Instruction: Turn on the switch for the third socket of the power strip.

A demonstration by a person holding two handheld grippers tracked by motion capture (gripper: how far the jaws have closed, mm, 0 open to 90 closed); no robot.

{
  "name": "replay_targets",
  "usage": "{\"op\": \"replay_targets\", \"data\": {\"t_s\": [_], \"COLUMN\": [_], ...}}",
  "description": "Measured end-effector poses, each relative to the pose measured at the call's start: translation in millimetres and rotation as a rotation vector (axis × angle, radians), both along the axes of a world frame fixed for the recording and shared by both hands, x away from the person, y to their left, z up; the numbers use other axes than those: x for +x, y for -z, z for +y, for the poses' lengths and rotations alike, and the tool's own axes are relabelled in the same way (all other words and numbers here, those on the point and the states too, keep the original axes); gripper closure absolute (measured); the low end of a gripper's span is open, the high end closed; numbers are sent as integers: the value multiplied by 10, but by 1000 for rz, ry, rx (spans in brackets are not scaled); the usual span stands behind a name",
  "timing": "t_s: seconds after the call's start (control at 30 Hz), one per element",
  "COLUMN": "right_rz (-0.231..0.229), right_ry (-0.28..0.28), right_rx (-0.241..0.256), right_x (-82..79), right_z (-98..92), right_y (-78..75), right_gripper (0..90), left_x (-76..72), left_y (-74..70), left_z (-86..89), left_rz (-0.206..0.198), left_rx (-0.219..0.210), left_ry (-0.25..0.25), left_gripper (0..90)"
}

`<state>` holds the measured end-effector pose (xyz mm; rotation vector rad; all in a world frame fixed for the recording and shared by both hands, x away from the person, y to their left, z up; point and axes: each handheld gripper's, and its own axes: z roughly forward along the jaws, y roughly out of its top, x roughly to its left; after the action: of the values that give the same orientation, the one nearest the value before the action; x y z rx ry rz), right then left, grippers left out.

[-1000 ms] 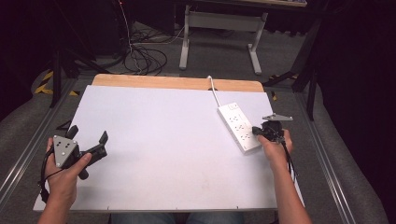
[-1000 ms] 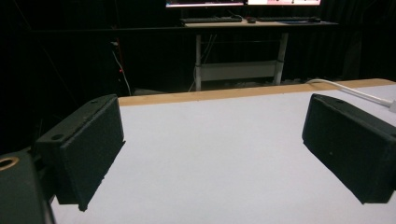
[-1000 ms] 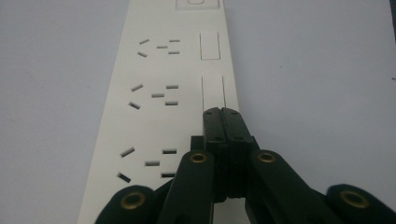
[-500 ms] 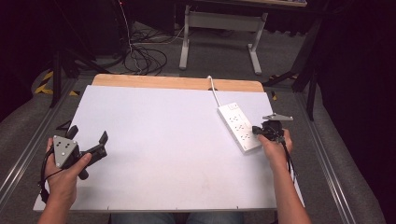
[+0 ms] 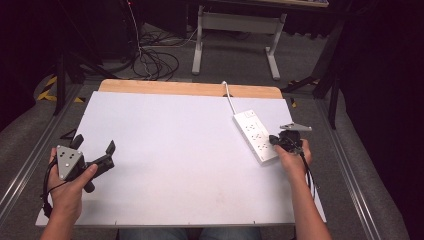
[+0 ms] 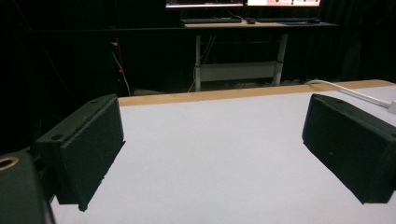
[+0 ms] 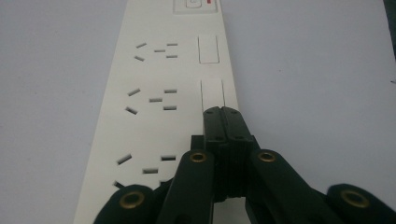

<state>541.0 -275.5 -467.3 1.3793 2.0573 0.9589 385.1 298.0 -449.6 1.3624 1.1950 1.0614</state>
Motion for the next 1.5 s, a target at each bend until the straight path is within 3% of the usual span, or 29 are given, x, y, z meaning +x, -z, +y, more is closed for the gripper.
{"op": "replay_targets", "data": {"t_s": [0.6,0.9,1.5], "right_rz": [-7,-3,-115], "right_ry": [7,14,-19], "right_rx": [-3,34,106], "right_x": [-13,-17,-143], "right_z": [10,-14,-72], "right_y": [5,9,-178], "right_gripper": [900,900,900], "left_x": [-53,-36,-27], "left_y": [-10,-8,-9], "left_z": [8,16,16], "left_rz": [-3,0,0], "left_rx": [-5,-9,-8], "left_ry": [-5,-4,-1], "left_gripper": [61,61,61]}}
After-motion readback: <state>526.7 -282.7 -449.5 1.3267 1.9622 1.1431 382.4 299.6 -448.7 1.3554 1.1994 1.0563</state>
